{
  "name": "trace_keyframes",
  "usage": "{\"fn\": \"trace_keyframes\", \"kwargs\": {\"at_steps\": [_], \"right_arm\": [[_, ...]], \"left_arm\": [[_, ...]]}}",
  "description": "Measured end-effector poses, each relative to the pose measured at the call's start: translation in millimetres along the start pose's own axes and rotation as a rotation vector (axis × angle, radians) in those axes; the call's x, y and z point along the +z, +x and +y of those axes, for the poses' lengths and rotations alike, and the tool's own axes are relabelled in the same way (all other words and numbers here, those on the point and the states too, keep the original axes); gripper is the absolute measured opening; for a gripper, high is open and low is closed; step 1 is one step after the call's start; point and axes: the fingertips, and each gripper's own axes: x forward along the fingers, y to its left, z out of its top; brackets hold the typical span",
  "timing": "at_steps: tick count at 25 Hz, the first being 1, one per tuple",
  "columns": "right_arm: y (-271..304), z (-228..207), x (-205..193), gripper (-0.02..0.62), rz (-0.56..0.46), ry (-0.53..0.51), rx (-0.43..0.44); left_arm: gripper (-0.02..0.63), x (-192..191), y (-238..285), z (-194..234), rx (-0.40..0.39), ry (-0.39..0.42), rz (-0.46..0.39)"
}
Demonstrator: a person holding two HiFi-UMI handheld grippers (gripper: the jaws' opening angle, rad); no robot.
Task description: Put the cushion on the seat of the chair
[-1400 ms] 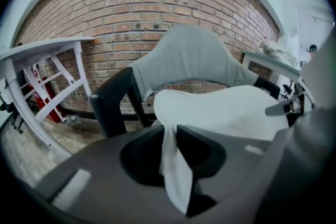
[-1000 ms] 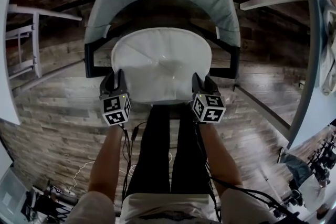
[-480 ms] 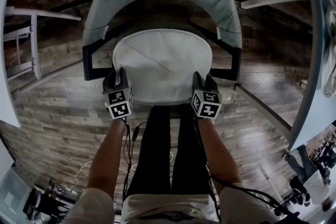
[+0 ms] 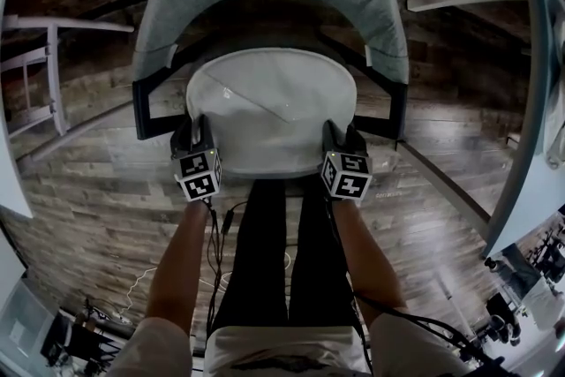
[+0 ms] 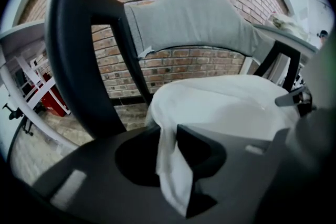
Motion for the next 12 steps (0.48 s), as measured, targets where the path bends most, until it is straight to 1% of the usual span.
{"fn": "trace_keyframes", "kwargs": {"at_steps": [3,6,8,9,12], "right_arm": [[-2.3,-2.0,1.5,0.141,0.000,0.018,-0.021],[-8.2,-6.9,3.7,0.169,-0.018,0.058,-0.034],[-14.8,-10.3,2.8,0.220,-0.023,0.089,-0.041],[-17.5,-11.6,2.8,0.229,-0.023,0.097,-0.041],[-24.2,-17.5,8.4,0.233,-0.029,0.084,-0.053]], "left_arm": [[0.072,1.2,-1.6,1.3,0.005,0.002,0.018],[0.097,1.7,-4.4,4.0,0.021,-0.015,0.026],[0.128,-0.3,-8.0,6.9,0.023,-0.024,0.035],[0.140,-1.1,-9.8,7.9,0.021,-0.026,0.038],[0.140,0.4,-14.9,6.9,0.015,-0.026,0.036]]}}
